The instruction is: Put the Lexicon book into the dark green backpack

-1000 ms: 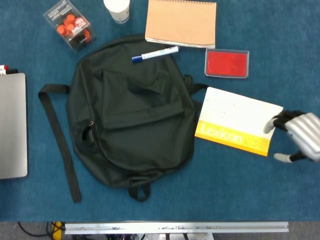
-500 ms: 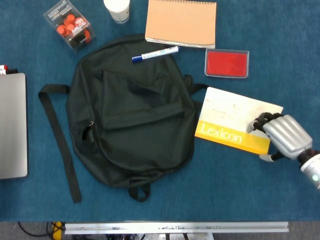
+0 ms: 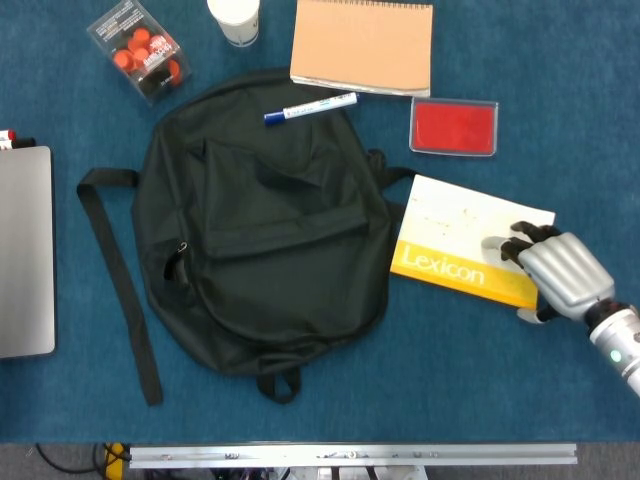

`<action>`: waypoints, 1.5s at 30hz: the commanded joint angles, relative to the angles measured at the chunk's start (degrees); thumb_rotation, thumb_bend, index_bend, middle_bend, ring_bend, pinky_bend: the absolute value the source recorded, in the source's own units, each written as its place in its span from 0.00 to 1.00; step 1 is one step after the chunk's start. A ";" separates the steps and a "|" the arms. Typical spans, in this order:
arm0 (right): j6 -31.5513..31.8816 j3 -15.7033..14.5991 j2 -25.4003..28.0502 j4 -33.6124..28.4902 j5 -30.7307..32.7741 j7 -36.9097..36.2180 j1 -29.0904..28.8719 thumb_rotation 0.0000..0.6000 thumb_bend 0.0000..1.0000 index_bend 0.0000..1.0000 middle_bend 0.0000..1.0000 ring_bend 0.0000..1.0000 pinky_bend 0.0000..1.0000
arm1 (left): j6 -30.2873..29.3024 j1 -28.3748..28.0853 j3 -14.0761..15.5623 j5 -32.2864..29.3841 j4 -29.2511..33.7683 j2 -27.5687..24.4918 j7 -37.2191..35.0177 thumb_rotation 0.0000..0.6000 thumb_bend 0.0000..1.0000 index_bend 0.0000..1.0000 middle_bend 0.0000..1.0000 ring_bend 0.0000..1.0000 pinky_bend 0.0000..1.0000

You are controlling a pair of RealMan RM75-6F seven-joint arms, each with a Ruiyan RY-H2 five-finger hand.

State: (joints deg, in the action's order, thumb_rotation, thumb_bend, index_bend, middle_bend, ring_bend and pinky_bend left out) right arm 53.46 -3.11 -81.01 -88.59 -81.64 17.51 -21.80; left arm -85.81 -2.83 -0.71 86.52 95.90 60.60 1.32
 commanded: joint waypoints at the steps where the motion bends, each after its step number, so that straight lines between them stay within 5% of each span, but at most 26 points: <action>1: 0.20 0.04 -0.42 0.47 0.64 0.81 -0.10 1.00 0.00 0.22 0.31 0.15 0.26 | -0.02 0.02 0.02 0.04 -0.10 0.00 -0.19 1.00 0.28 0.24 0.15 0.12 0.08; 26: 5.22 1.90 2.99 3.13 1.80 -0.65 0.25 1.00 0.00 0.22 0.31 0.15 0.26 | 0.47 -0.41 0.25 0.92 0.56 0.01 0.13 1.00 0.28 0.24 0.15 0.12 0.08; 34: 6.49 -0.03 2.38 1.32 -1.46 0.06 0.64 1.00 0.00 0.22 0.31 0.15 0.26 | 0.56 -0.29 0.32 0.59 0.62 -0.21 0.00 1.00 0.28 0.24 0.15 0.12 0.08; 45: 4.14 1.06 -0.68 5.08 2.31 2.52 -0.05 1.00 0.00 0.22 0.31 0.15 0.26 | 0.81 -0.12 0.60 0.48 -0.46 -0.19 -1.61 1.00 0.28 0.24 0.15 0.12 0.08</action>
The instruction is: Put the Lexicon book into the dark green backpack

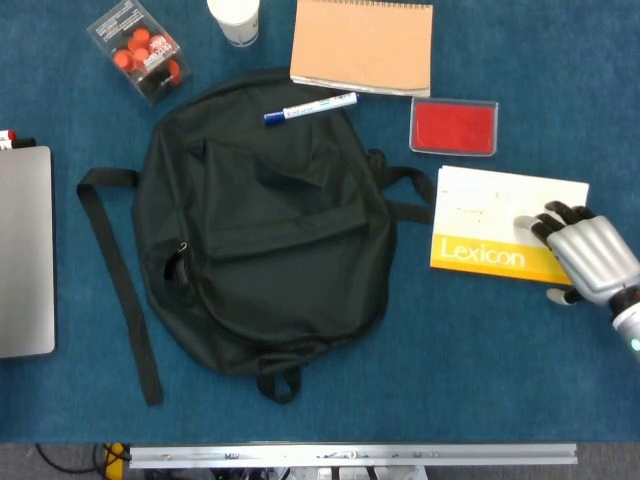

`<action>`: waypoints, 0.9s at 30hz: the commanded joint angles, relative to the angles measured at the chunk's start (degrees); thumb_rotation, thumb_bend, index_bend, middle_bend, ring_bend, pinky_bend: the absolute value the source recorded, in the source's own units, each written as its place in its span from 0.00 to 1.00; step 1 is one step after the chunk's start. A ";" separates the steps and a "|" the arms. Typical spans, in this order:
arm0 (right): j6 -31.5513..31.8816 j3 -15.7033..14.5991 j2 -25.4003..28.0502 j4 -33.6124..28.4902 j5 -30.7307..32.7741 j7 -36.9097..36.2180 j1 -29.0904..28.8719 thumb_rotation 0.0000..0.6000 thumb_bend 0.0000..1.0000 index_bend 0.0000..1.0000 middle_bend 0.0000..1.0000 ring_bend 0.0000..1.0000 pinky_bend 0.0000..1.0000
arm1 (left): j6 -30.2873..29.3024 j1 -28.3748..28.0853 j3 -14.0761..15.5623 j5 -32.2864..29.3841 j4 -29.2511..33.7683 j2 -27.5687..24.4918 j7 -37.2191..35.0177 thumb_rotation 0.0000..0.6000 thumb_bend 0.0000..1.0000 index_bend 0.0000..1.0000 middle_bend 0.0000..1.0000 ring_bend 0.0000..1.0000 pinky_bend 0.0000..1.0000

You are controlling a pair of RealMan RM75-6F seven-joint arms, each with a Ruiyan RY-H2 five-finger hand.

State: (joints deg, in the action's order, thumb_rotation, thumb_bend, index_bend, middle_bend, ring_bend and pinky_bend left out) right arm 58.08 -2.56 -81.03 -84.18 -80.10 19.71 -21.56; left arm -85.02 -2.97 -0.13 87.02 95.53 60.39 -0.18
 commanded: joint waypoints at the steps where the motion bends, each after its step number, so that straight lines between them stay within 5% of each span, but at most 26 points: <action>1: -0.66 0.66 -0.87 0.97 1.02 0.39 -0.42 1.00 0.00 0.22 0.31 0.15 0.26 | 0.02 0.02 0.00 -0.06 -0.19 0.03 -0.22 1.00 0.28 0.24 0.15 0.12 0.08; 11: -1.94 1.28 -1.60 1.75 2.50 0.56 -1.33 1.00 0.00 0.22 0.32 0.15 0.26 | 0.10 0.09 -0.05 -0.28 -1.02 0.15 -1.49 1.00 0.28 0.24 0.15 0.12 0.08; 18: -2.18 1.42 -0.22 0.69 1.98 -1.83 -1.81 1.00 0.18 0.22 0.33 0.15 0.26 | 0.24 -0.08 0.05 0.16 -0.91 -0.01 -1.98 1.00 0.28 0.24 0.15 0.12 0.08; 27: -1.43 1.58 0.56 0.42 0.66 -4.13 -2.17 1.00 0.27 0.25 0.36 0.17 0.26 | 0.69 -0.50 0.15 0.67 -0.45 -0.14 -1.99 1.00 0.28 0.24 0.15 0.12 0.08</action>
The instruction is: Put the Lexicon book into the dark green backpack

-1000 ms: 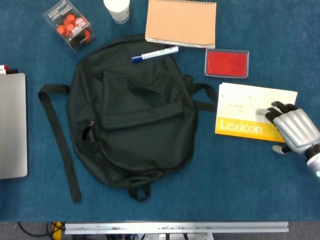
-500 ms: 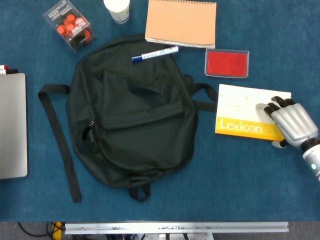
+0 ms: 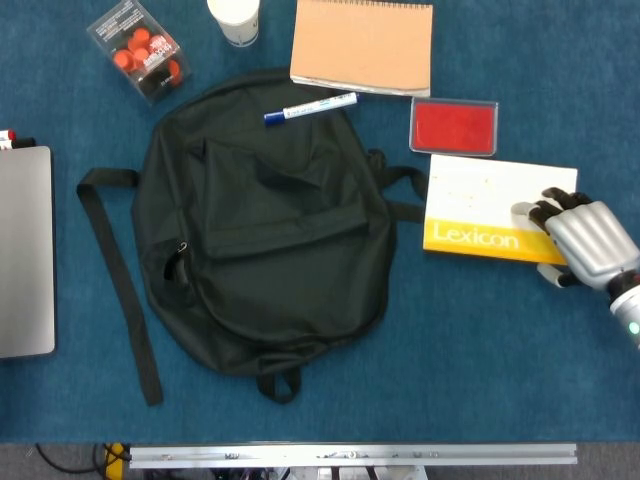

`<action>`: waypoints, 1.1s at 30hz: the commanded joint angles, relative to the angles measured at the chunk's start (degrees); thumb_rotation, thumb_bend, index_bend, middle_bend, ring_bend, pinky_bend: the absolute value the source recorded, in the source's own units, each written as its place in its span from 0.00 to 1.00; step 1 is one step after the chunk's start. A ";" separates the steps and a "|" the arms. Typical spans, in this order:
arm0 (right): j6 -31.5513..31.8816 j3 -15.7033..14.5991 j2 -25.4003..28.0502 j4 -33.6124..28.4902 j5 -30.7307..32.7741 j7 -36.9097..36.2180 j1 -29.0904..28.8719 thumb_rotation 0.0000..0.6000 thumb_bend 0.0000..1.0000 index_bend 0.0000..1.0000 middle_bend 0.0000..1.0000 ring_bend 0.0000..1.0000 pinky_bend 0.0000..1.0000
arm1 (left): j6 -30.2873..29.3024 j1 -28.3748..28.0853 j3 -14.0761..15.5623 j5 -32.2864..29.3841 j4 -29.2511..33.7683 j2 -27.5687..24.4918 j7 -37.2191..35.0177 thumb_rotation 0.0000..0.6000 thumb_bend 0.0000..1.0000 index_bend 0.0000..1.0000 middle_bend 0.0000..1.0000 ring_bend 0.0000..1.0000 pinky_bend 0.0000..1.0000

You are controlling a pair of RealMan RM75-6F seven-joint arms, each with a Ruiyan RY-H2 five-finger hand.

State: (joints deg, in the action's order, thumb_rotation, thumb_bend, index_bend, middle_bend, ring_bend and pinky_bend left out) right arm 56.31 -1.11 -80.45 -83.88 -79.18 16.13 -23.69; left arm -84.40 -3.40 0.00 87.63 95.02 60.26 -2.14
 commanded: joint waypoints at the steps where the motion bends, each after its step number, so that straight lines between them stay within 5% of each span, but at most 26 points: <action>1: 0.98 0.44 -0.12 0.31 -0.54 -1.08 -0.02 1.00 0.28 0.26 0.36 0.18 0.26 | 0.16 -0.13 0.03 0.09 0.16 -0.02 -0.05 1.00 0.28 0.24 0.15 0.12 0.08; 12: 4.91 2.72 -1.46 2.89 -0.97 -2.61 0.20 1.00 0.41 0.32 0.38 0.20 0.27 | 1.07 -0.71 0.04 0.03 0.68 -0.20 0.09 1.00 0.28 0.24 0.15 0.13 0.08; 33: 9.82 5.18 -7.40 9.31 -1.04 -4.06 0.52 1.00 0.31 0.50 0.51 0.29 0.38 | 3.38 -1.69 0.78 -0.05 1.25 -1.28 -0.95 1.00 0.28 0.24 0.15 0.13 0.08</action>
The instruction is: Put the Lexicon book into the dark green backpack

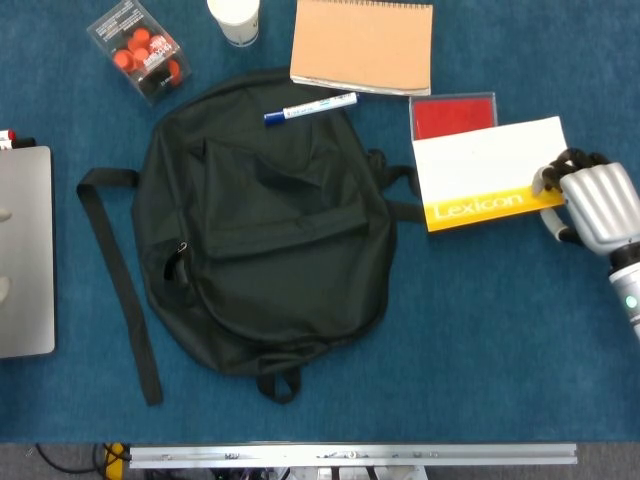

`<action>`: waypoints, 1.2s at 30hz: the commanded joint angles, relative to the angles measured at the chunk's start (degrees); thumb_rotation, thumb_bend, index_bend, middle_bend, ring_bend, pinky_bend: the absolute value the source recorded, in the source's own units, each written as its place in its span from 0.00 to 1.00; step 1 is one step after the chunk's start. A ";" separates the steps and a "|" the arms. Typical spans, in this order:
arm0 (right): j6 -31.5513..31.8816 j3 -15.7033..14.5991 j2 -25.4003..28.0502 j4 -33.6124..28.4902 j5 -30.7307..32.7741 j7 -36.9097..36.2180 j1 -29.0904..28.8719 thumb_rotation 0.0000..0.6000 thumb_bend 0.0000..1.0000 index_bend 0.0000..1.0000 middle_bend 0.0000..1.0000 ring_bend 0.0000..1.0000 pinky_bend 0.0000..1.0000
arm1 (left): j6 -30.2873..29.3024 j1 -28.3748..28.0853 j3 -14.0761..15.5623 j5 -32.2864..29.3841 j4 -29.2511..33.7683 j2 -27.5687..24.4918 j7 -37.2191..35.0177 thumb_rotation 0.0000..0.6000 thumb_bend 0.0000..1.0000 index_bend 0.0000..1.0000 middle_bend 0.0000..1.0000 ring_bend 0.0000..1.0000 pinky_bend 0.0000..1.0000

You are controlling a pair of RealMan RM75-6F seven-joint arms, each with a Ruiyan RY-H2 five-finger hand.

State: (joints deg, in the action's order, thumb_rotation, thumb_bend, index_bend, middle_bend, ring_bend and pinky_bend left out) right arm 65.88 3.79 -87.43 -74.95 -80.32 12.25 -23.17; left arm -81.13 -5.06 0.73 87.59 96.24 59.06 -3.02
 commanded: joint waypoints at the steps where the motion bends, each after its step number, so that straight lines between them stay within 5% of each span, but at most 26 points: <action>1: 0.26 0.46 -0.66 0.55 0.30 -0.22 -0.04 1.00 0.29 0.50 0.51 0.29 0.38 | 0.26 -0.07 0.14 -0.02 0.10 -0.20 -0.15 1.00 0.28 0.24 0.15 0.13 0.08; 7: 0.29 1.47 -1.55 0.79 1.29 0.37 -0.38 1.00 0.18 0.50 0.52 0.30 0.40 | 1.14 -0.41 0.55 0.17 0.44 -0.70 -0.53 1.00 0.28 0.24 0.15 0.13 0.08; 13: 0.07 1.96 -2.47 1.32 1.69 1.14 -0.94 1.00 0.17 0.52 0.54 0.33 0.44 | 1.28 -0.52 0.73 0.37 0.83 -1.11 -0.83 1.00 0.28 0.24 0.15 0.13 0.08; 20: 0.13 2.30 -3.31 2.02 2.40 0.99 -0.93 1.00 0.29 0.61 0.61 0.37 0.50 | 1.00 -0.39 0.99 0.72 1.11 -1.64 -1.65 1.00 0.28 0.24 0.15 0.13 0.08; 36: 0.89 2.24 -2.30 1.34 2.55 0.56 -0.42 1.00 0.31 0.69 0.67 0.43 0.54 | 1.30 -0.66 1.40 1.36 1.40 -2.22 -2.10 1.00 0.28 0.24 0.14 0.13 0.08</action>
State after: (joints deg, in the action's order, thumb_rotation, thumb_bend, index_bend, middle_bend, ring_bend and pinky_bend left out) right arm 66.76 6.06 -89.77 -73.58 -77.74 12.84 -23.61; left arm -79.83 -5.71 2.13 88.95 97.63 56.84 -5.12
